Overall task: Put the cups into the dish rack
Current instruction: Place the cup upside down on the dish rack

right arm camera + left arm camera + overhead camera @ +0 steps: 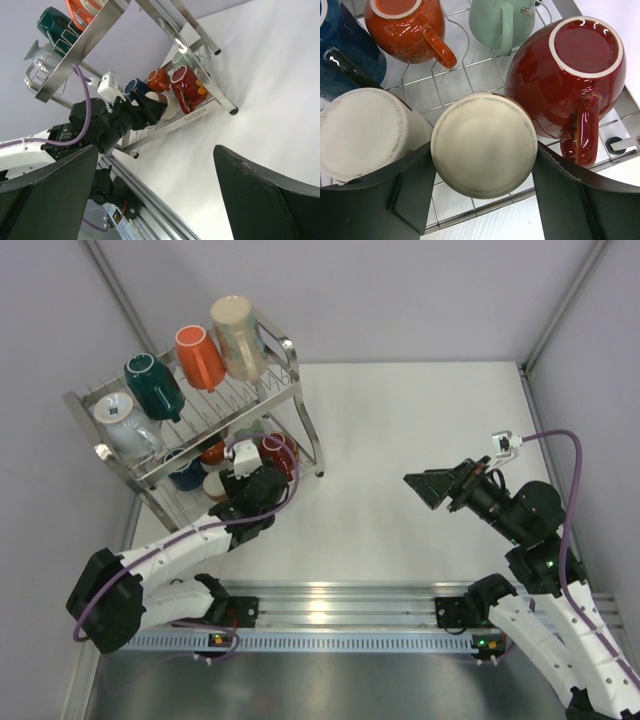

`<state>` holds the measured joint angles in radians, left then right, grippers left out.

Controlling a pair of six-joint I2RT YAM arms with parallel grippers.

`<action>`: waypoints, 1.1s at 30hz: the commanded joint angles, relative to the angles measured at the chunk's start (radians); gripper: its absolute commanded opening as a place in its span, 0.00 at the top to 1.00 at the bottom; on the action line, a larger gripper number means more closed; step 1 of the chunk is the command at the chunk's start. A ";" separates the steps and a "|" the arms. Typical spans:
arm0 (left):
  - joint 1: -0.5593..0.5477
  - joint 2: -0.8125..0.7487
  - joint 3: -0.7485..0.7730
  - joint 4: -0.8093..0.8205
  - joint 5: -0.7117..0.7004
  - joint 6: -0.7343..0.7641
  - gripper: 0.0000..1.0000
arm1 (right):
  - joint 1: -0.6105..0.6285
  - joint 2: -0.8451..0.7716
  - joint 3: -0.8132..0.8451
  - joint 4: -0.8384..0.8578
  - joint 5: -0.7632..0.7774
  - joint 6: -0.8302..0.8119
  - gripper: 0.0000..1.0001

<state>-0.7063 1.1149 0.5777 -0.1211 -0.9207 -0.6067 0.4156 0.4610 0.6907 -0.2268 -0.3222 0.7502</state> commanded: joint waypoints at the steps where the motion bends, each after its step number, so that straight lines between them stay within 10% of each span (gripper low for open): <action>1: 0.005 0.016 0.034 0.038 -0.007 -0.007 0.88 | -0.012 -0.004 0.047 0.007 0.018 -0.025 0.01; 11: 0.011 0.056 0.060 0.026 -0.003 -0.004 0.57 | -0.012 -0.002 0.046 -0.005 0.031 -0.043 0.01; 33: 0.011 0.033 0.108 -0.025 -0.001 0.024 0.31 | -0.012 0.022 0.032 0.015 0.029 -0.038 0.01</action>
<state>-0.6960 1.1645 0.6304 -0.1619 -0.9138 -0.5907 0.4156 0.4808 0.6907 -0.2321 -0.3035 0.7250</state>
